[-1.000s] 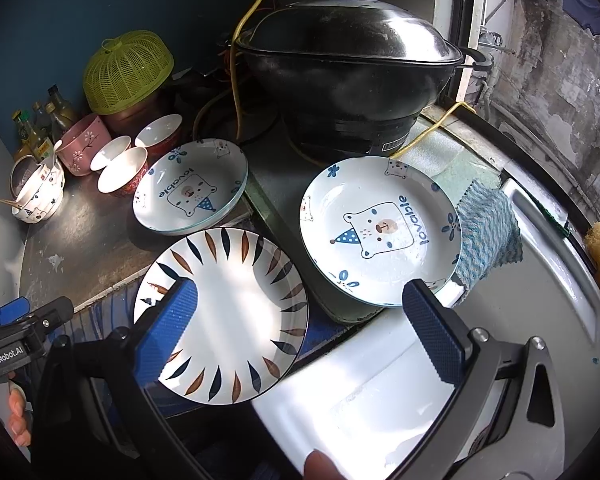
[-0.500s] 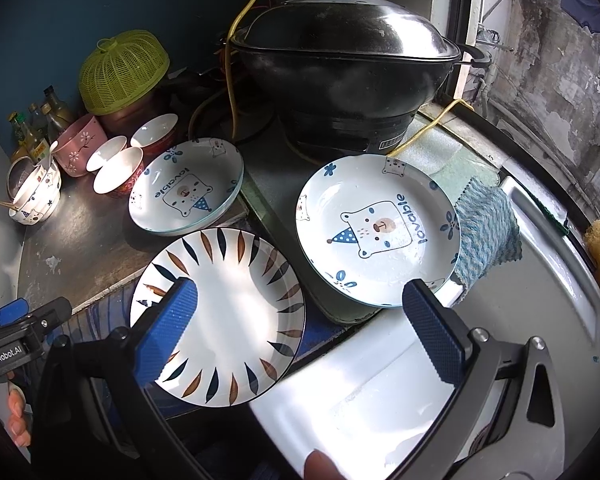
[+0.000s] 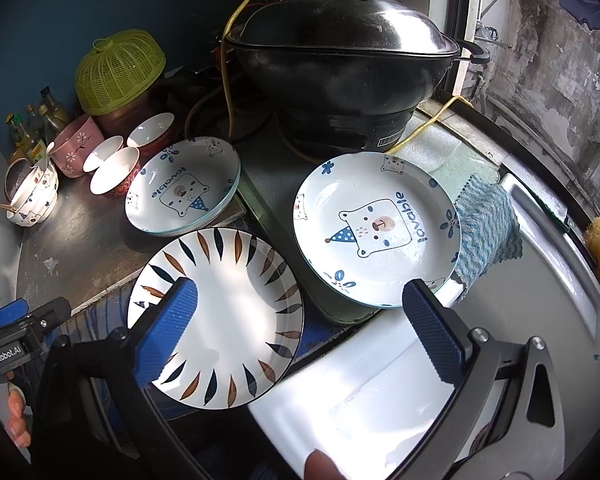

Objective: Organize plates and bowls

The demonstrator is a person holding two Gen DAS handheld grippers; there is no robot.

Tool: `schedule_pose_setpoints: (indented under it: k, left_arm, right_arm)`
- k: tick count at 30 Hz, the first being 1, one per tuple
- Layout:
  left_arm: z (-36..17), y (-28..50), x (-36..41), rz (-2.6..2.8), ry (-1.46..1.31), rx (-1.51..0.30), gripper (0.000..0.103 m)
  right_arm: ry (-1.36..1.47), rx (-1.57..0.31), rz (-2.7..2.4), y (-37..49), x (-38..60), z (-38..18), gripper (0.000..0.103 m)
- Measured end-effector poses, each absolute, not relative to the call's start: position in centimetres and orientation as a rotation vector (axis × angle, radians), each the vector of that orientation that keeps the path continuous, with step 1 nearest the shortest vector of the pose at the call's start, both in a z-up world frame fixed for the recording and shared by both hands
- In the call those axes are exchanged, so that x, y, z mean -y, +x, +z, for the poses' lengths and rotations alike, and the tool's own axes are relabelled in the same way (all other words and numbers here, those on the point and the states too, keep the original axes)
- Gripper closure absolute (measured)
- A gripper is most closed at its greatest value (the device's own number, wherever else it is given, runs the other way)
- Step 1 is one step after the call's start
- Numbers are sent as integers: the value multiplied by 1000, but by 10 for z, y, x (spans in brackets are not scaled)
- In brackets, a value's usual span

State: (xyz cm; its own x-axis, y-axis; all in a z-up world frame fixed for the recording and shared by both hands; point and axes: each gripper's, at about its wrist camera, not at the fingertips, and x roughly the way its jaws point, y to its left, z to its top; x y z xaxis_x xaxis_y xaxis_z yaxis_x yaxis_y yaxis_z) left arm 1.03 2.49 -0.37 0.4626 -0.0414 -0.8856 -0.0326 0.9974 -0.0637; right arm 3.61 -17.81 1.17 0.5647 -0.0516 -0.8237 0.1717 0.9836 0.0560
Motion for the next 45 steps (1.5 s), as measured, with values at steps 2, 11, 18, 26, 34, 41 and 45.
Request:
schedule_pose_setpoints:
  k: [2,11,18,26,34,41,45]
  left_arm:
    - [-5,11,-24,-7,-73,-1093,1]
    - [-17,21,-29,-32,-103,-1141,1]
    - [-29,29,-28,-154,-102,-1144,2]
    - [-51,44,-24,-293,-56,-1110,14]
    - [-76,70,-20,-437,-144,-1180,19]
    - [-101,93,-15,-481,-166,-1269,67]
    - [-115,100,-12,-504,-174,-1300,75]
  right_arm:
    - [138,-965,-135,37,178,11,0]
    - [193,-975,-74,34,182,1,0]
    - [312,-994,-26,23,192,-15,0]
    - [511,-1003,101,24,209,-54,23]
    - [669,-1017,127,28,223,-91,64]
    - [725,-1036,102,27,228,-108,81]
    - [754,-1037,93,28,231,-114,88]
